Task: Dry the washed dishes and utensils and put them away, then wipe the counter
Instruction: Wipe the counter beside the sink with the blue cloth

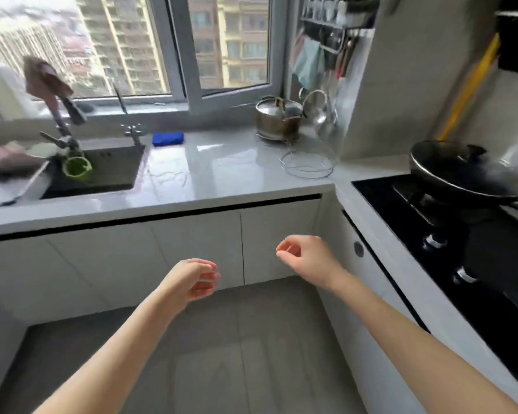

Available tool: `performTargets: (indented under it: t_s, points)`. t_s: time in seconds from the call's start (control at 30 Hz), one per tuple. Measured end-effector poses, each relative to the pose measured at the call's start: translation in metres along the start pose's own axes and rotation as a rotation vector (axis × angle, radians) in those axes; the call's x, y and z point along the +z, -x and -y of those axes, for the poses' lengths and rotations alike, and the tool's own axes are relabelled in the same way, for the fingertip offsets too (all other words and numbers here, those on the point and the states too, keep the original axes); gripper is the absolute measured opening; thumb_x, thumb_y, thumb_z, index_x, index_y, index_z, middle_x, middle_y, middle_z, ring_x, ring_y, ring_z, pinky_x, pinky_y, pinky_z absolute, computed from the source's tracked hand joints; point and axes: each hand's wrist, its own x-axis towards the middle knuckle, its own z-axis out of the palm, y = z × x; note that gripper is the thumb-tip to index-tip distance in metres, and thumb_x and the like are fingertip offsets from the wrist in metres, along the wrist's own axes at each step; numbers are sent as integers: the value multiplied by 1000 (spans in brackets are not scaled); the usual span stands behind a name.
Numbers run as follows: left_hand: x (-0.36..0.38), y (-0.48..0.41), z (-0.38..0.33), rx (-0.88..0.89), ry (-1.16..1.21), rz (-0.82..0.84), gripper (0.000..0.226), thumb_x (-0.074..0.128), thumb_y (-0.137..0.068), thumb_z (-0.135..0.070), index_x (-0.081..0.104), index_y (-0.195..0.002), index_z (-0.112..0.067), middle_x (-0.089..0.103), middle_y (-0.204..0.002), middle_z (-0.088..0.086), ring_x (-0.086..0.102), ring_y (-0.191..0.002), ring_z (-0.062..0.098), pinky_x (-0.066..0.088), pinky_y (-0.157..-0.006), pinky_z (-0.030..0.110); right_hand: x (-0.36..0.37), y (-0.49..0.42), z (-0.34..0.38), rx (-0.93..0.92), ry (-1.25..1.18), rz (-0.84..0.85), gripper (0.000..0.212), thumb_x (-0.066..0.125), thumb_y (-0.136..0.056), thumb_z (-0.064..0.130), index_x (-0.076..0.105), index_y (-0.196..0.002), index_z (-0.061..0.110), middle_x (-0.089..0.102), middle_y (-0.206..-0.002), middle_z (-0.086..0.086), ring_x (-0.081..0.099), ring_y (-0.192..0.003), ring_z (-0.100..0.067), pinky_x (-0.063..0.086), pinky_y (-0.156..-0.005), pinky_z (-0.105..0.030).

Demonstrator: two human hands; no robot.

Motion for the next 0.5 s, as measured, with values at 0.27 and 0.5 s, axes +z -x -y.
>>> performTargets:
  t_s: [0.27,0.5]
  points:
    - [-157,-63,-56,60,108,-270,16,45,-95,-3,61,-92,-5,65,-82,12,61,-75,23,50,-70,32,63,-173,95,-100,-57,124,9,61,-86,25,65,-78,27,65,-75,10,63,-78,-11,50,-76,-30]
    - [-216,-166,-100,61,225,-359,15,45,-96,-4,60,-98,-4,65,-86,13,62,-78,25,51,-70,32,112,-330,121,-169,38,173,16,59,-88,24,70,-98,19,68,-90,4,61,-84,-13,48,-79,-28]
